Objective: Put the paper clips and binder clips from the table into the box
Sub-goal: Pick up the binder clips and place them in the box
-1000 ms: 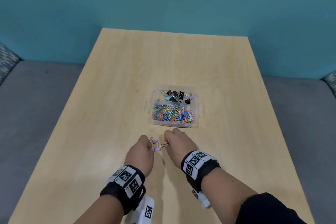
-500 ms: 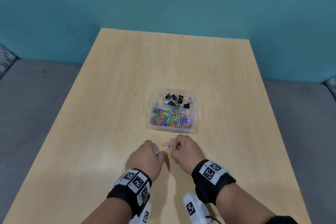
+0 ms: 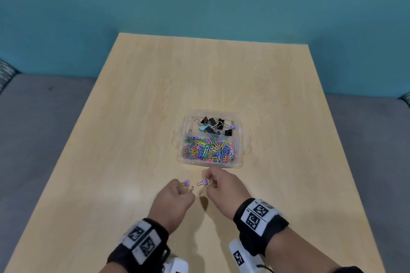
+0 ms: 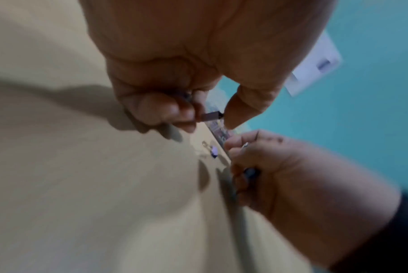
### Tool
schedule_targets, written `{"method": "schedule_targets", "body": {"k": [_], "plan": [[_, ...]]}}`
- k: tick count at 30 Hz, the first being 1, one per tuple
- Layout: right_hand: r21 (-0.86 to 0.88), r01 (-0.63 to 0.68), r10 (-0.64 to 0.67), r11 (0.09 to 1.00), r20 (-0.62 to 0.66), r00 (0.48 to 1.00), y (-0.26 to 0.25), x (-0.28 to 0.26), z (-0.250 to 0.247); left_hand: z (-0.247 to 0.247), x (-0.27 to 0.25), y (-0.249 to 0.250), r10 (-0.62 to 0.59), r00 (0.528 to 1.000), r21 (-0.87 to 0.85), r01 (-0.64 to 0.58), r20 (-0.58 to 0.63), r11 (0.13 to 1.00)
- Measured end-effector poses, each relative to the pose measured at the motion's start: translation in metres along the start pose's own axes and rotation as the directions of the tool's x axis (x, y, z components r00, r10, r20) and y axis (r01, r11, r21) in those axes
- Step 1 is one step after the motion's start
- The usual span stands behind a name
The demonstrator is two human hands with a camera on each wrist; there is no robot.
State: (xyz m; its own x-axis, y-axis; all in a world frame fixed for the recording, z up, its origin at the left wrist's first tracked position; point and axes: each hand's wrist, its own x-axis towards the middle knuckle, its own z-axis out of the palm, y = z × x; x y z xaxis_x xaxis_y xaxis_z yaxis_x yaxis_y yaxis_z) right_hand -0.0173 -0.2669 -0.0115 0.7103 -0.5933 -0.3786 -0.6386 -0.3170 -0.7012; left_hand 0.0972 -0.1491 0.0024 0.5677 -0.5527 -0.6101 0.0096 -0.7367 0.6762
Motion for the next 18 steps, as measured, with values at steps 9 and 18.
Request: {"method": "schedule_targets", "body": {"k": [9, 18], "plan": [[-0.446, 0.159, -0.139, 0.881, 0.078, 0.987, -0.013, 0.008, 0.006, -0.029, 0.014, 0.03, 0.071, 0.978, -0.732, 0.096, 0.194, 0.675], [-0.255, 0.071, -0.033, 0.964, 0.152, 0.988, -0.006, 0.0, -0.006, -0.031, 0.085, 0.124, 0.152, 0.988, -0.446, -0.147, -0.025, 0.883]]}}
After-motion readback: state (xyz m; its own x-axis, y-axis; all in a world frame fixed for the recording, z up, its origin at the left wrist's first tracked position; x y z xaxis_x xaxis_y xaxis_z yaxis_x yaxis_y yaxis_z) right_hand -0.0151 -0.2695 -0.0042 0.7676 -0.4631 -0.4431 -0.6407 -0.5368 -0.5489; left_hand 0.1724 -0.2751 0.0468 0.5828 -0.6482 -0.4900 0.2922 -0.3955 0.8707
